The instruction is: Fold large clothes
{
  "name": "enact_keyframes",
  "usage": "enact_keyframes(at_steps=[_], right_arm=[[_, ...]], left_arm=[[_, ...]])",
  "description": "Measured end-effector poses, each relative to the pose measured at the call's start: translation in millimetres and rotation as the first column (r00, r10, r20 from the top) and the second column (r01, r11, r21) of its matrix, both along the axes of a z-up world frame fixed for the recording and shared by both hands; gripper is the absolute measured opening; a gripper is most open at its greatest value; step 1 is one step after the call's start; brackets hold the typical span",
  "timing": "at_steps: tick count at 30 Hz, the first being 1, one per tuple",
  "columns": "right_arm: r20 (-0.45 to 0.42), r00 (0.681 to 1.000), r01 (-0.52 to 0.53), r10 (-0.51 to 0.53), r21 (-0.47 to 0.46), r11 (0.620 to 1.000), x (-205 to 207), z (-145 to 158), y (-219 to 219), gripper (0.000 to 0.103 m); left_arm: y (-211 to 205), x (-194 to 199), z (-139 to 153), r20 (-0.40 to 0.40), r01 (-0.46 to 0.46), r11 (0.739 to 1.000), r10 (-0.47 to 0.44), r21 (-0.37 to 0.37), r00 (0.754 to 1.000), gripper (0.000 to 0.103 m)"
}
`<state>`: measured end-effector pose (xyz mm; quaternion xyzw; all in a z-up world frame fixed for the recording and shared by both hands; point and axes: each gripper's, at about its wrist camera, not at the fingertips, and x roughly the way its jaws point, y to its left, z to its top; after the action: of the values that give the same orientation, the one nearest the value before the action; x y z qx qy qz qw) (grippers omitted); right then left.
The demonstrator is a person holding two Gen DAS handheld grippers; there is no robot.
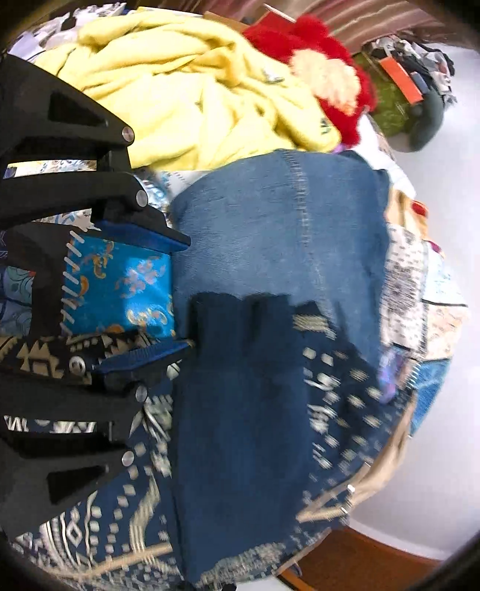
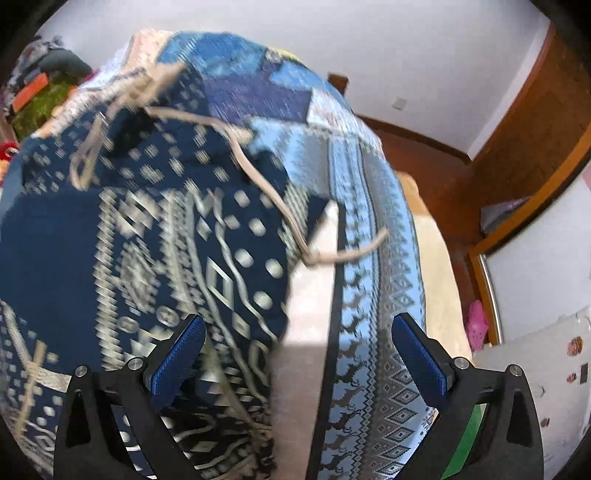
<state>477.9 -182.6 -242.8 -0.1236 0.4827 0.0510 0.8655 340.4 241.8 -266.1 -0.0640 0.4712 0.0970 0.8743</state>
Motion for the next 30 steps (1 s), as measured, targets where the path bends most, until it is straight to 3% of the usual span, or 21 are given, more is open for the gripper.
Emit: enact_keyframes(at_steps=[2, 4, 10, 15, 19, 24, 30], right_arm=[[0.037, 0.999, -0.031, 0.031, 0.013, 0.999, -2, 19, 11, 0.100], [0.085, 0.994, -0.066, 0.064, 0.020, 0.998, -2, 41, 23, 0.100], [0.189, 0.969, -0.162, 0.157, 0.015, 0.987, 21, 92, 64, 0.101], [0.216, 0.953, -0.220, 0.213, 0.009, 0.975, 56, 109, 96, 0.101], [0.196, 0.950, -0.248, 0.245, -0.011, 0.969, 91, 101, 116, 0.101], [0.128, 0.970, -0.222, 0.209, 0.098, 0.970, 146, 72, 131, 0.101], [-0.020, 0.988, -0.145, 0.152, 0.184, 0.972, 209, 8, 146, 0.100]], left_arm=[[-1, 3, 16, 0.031, 0.003, 1.000, -0.004, 0.023, 1.000, 0.068], [-7, 6, 37, 0.081, 0.006, 0.998, -0.012, 0.069, 0.997, 0.075], [-25, 44, 84, 0.158, 0.049, 0.994, -0.064, 0.097, 0.985, 0.078], [-50, 93, 104, 0.198, 0.096, 0.987, -0.120, 0.126, 0.973, 0.078], [-68, 134, 103, 0.191, 0.137, 0.981, -0.162, 0.139, 0.968, 0.081], [-81, 187, 82, 0.149, 0.151, 0.983, -0.165, 0.101, 0.975, 0.082], [-84, 256, 47, 0.067, 0.175, 0.984, -0.173, -0.025, 0.983, 0.082]])
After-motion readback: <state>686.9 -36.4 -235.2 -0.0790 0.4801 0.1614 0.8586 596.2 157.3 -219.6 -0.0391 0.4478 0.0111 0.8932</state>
